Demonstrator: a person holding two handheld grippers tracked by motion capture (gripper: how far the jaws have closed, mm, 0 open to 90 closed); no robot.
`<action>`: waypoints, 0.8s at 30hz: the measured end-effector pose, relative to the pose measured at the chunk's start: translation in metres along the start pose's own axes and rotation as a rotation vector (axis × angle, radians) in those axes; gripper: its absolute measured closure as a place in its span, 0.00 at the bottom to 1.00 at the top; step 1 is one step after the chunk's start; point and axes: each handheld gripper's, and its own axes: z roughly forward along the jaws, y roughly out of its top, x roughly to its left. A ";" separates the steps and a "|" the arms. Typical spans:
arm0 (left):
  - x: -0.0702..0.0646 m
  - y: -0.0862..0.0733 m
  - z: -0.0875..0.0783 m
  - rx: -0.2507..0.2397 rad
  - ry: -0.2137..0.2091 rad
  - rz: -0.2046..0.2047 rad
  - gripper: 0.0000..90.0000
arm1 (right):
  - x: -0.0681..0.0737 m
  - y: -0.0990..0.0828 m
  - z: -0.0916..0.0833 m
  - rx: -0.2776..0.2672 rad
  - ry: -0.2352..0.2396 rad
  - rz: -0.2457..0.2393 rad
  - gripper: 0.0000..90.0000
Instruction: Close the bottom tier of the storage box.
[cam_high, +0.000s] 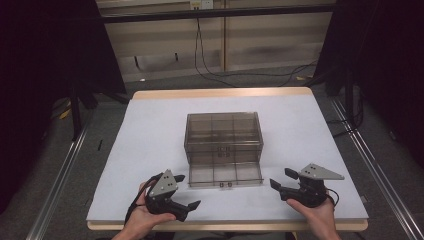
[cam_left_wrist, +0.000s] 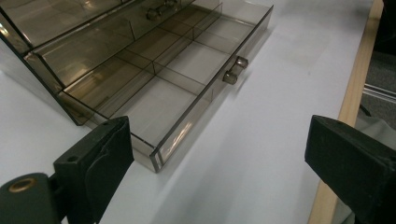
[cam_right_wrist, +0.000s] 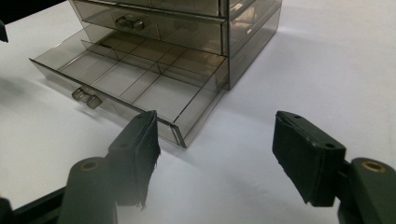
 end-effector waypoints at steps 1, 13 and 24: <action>0.000 0.000 0.000 0.000 0.000 0.000 0.08 | 0.000 0.000 0.000 0.000 0.000 0.000 0.35; -0.011 0.012 0.007 0.034 -0.039 0.096 0.14 | 0.004 0.001 0.001 -0.007 0.004 -0.005 0.35; -0.006 0.024 0.012 0.071 -0.075 0.085 0.26 | 0.006 0.001 0.001 0.010 0.017 -0.017 0.35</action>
